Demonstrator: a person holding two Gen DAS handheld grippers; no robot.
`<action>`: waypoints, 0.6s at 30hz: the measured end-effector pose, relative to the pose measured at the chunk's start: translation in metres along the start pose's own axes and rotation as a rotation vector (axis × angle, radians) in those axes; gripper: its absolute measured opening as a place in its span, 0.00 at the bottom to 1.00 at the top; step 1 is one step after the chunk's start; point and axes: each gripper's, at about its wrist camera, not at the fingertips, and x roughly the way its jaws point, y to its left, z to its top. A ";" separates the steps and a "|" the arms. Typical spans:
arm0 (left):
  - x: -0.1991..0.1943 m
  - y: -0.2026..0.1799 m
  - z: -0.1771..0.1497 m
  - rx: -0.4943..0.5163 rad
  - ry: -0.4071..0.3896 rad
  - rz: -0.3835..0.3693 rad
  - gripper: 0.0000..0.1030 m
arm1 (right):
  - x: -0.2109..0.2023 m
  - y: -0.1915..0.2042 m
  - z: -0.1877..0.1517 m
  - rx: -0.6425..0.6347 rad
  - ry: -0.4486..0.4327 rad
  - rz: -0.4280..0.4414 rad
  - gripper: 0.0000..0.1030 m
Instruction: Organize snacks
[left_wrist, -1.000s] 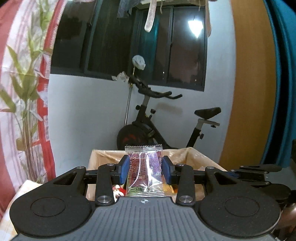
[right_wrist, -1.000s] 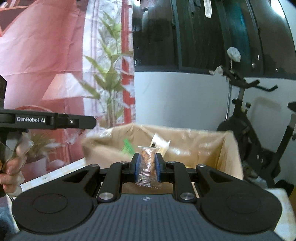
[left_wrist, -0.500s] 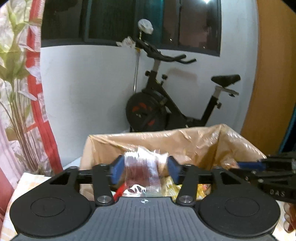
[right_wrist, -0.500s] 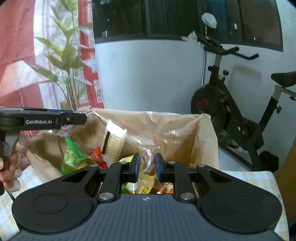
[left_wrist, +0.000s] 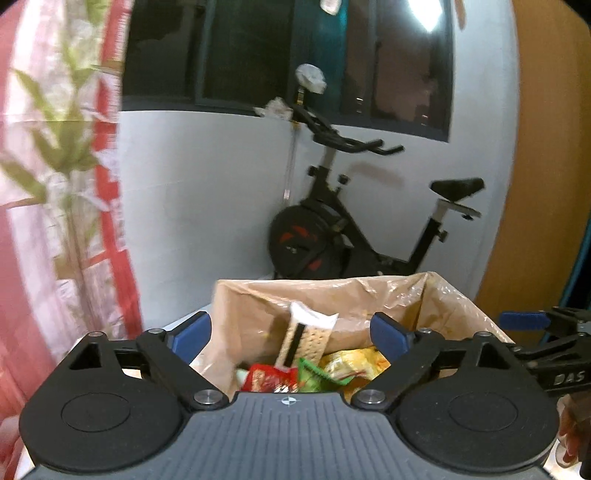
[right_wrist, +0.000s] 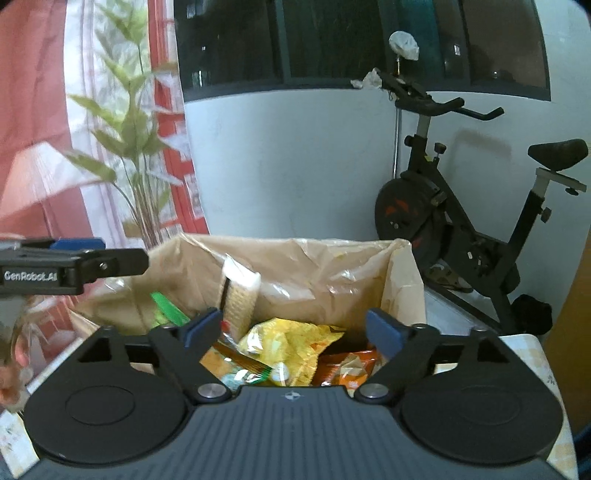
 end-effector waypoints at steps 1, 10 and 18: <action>-0.009 0.001 -0.002 -0.006 -0.008 0.009 0.93 | -0.006 0.001 0.001 0.007 -0.009 0.003 0.97; -0.088 -0.008 -0.029 0.015 -0.118 0.121 0.96 | -0.064 0.033 -0.013 -0.008 -0.108 -0.058 1.00; -0.151 -0.027 -0.051 0.053 -0.166 0.154 0.96 | -0.115 0.064 -0.040 -0.022 -0.144 -0.046 1.00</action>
